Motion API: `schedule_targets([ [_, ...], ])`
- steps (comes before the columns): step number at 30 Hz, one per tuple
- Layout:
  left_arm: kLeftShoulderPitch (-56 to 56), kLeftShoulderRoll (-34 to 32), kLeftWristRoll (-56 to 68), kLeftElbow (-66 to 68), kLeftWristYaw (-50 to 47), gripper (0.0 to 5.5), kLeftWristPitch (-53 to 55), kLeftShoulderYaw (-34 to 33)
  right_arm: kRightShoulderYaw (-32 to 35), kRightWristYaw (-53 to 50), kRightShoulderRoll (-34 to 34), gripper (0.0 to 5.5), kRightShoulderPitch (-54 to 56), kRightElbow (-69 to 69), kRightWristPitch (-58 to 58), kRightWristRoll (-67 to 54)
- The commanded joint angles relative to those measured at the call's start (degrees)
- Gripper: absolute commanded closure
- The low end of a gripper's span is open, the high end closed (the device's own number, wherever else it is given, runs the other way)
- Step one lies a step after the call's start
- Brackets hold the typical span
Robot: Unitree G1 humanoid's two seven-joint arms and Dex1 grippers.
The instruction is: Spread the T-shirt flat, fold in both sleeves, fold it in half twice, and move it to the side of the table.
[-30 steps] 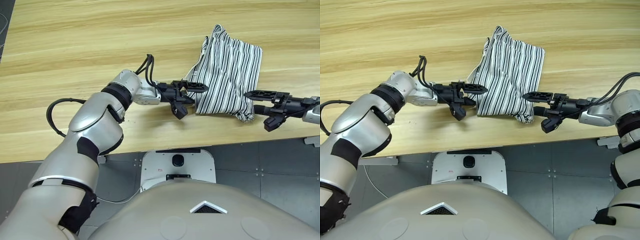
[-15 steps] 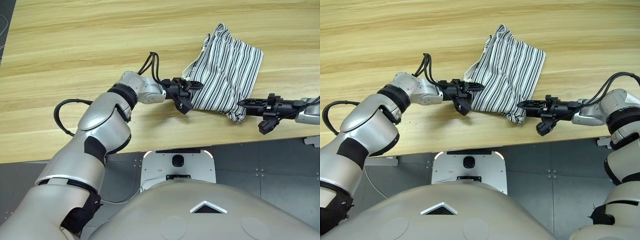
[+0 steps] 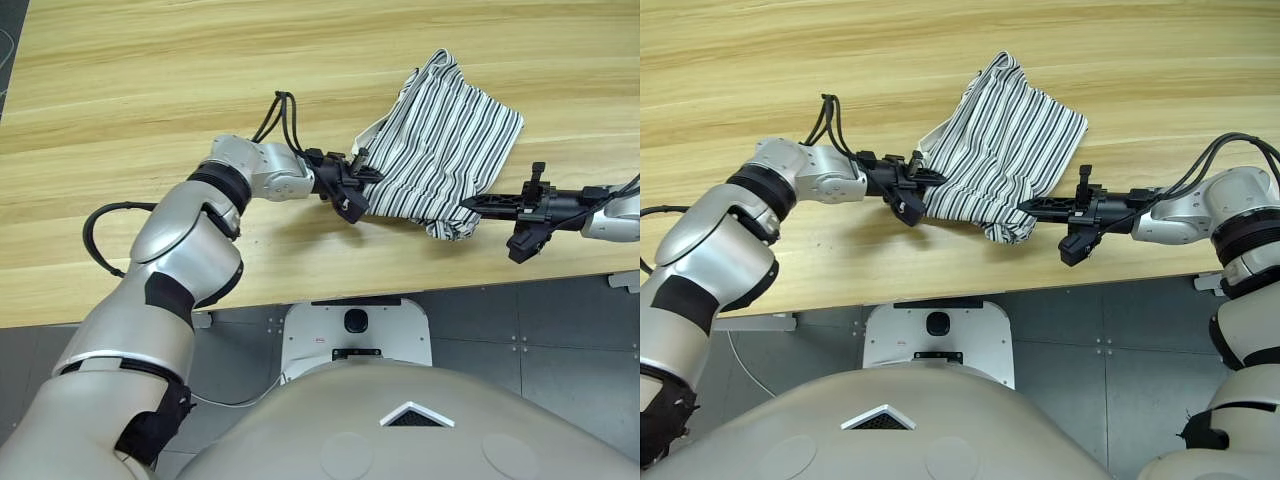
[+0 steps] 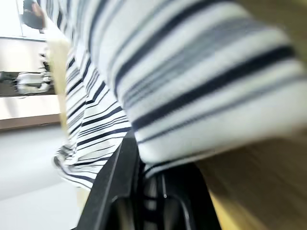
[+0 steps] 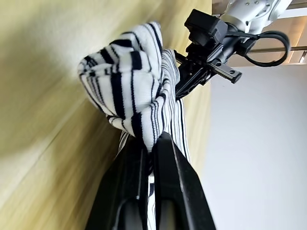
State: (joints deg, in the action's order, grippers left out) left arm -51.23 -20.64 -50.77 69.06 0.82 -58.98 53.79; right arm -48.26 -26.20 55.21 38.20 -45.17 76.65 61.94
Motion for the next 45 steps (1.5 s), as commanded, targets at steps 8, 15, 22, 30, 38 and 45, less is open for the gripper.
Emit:
schedule_targets([
  [8, 14.2, -15.2, 23.1, -24.5, 31.7, 5.36, -5.9, -4.2, -9.7, 43.3, 2.3, 5.4, -6.5, 15.5, -4.5, -44.6],
  [15, 21.9, -19.9, 46.8, -43.4, 55.1, 5.37, 10.6, -5.5, -9.8, 71.5, 2.8, 5.4, -11.5, 31.3, -23.6, -78.5],
  [22, 20.8, -18.6, 64.2, -46.2, 75.2, 5.37, 35.0, -12.7, 4.3, 90.5, -3.2, 5.4, -18.2, 27.2, -45.8, -100.4],
  [30, 16.6, -9.1, 70.1, -38.2, 81.6, 5.37, 50.2, -23.2, 22.0, 96.2, -3.5, 5.4, -31.3, 34.2, -69.7, -111.7],
  [38, 10.3, 1.8, 64.4, -24.1, 73.5, 5.37, 50.6, -30.5, 37.6, 88.4, -11.9, 5.4, -40.1, 40.8, -78.2, -113.6],
  [45, 7.2, 7.2, 55.4, -13.5, 63.3, 5.37, 45.4, -32.1, 41.0, 80.5, -17.9, 5.4, -39.1, 34.4, -79.3, -101.4],
])
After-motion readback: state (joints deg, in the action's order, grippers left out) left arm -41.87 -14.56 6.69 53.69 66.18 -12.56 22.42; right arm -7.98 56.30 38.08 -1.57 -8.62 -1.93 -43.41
